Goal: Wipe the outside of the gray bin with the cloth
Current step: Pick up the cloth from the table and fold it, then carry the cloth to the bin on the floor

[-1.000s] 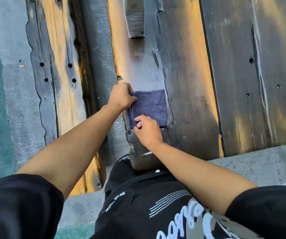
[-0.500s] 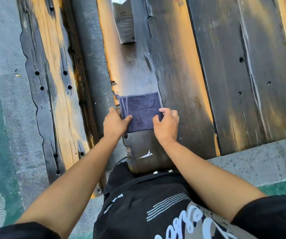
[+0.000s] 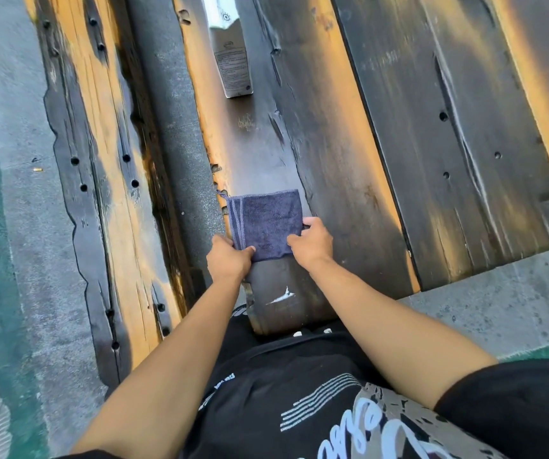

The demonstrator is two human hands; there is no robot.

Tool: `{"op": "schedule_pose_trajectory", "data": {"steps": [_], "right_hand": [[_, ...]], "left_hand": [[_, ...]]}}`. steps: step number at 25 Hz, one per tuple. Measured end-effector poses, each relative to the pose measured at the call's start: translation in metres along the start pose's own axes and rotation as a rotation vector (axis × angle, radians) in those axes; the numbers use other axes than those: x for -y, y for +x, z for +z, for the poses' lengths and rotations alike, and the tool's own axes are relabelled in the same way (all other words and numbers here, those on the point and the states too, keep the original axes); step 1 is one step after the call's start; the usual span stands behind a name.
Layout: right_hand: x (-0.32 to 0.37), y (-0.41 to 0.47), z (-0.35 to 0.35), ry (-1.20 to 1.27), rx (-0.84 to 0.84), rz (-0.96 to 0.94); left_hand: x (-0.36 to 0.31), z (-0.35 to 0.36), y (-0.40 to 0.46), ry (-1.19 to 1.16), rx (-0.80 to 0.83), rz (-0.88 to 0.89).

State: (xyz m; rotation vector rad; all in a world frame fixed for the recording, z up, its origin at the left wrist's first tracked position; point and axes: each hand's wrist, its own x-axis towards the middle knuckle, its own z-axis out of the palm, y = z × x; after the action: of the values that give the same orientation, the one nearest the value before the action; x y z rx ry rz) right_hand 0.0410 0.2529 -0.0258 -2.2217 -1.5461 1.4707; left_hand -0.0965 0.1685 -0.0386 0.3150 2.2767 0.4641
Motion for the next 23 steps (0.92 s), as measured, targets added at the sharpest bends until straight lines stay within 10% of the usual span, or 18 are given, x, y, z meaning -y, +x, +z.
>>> {"op": "schedule_pose_trajectory", "data": {"steps": [12, 23], "right_hand": [[-0.073, -0.068, 0.011, 0.720, 0.195, 0.284], [-0.180, -0.123, -0.022, 0.940, 0.027, 0.249]], "left_hand": [[0.038, -0.024, -0.034, -0.608, 0.596, -0.140], [0.039, 0.022, -0.123, -0.274, 0.780, -0.084]]}}
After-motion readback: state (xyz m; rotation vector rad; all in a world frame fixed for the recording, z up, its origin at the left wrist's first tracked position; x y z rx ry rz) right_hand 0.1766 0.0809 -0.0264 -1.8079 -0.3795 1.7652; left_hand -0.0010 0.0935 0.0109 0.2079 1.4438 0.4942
